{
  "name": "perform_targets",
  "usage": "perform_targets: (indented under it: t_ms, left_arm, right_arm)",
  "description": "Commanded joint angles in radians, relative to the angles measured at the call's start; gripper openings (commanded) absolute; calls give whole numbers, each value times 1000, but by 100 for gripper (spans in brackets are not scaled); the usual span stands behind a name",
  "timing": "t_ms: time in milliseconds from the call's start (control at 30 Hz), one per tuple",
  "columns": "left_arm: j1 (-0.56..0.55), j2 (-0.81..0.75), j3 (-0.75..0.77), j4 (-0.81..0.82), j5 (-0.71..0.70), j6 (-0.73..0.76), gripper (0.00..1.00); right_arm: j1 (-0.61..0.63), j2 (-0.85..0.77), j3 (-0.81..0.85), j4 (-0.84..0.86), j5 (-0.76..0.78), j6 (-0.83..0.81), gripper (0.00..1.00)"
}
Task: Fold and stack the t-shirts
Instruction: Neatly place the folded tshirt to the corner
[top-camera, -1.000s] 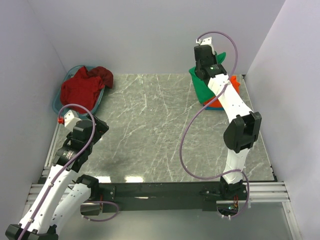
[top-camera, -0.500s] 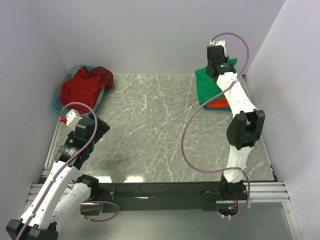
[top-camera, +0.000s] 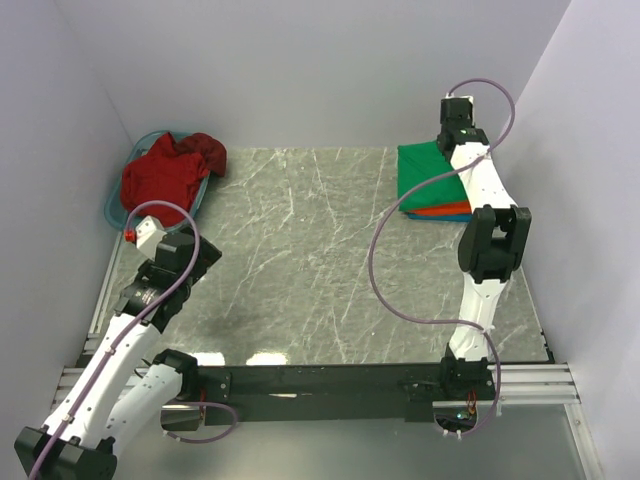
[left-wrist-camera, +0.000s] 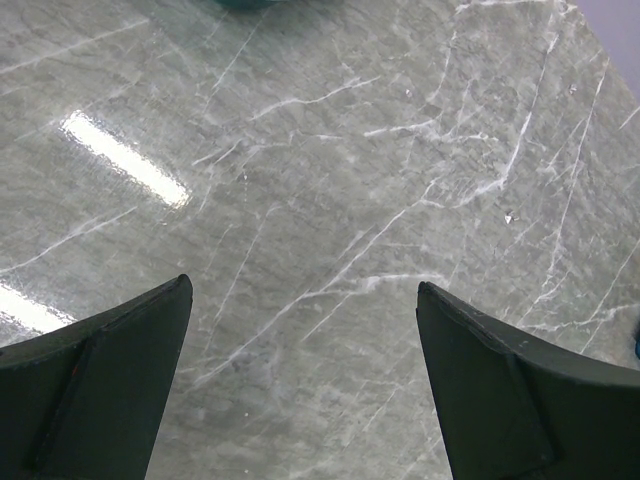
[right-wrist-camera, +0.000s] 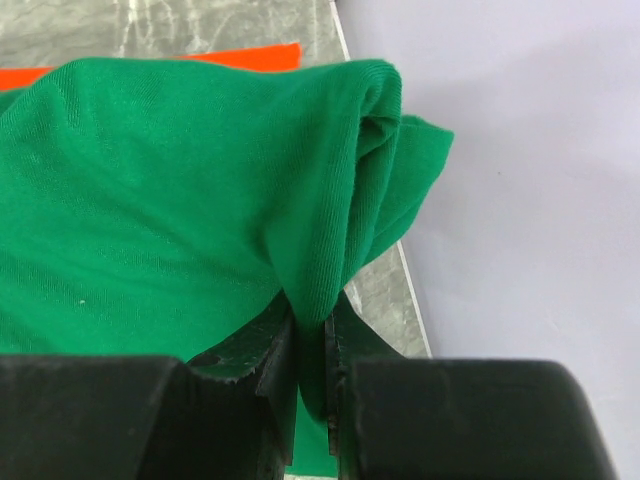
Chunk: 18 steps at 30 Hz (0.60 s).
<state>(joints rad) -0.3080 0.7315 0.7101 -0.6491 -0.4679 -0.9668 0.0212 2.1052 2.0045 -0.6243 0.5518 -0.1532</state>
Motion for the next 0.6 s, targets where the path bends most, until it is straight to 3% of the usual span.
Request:
perform_targets:
  t_ms: [0,467,533,567]
  left_arm:
    - [4,9,51,28,-15,-13,99]
    - [4,20,61,22,-20,-23,99]
    - [4,20,65,13,-21,-24,99]
    - [4,20,68,8,-23,-24,100]
  right_arm:
    - [-45,12,69,58,-30,9,4]
    - [-106,105,102,81,-118,52,12]
    - [-110,116,115,72,-101,64,18]
    - [-110,122,131,60,-96,69,27]
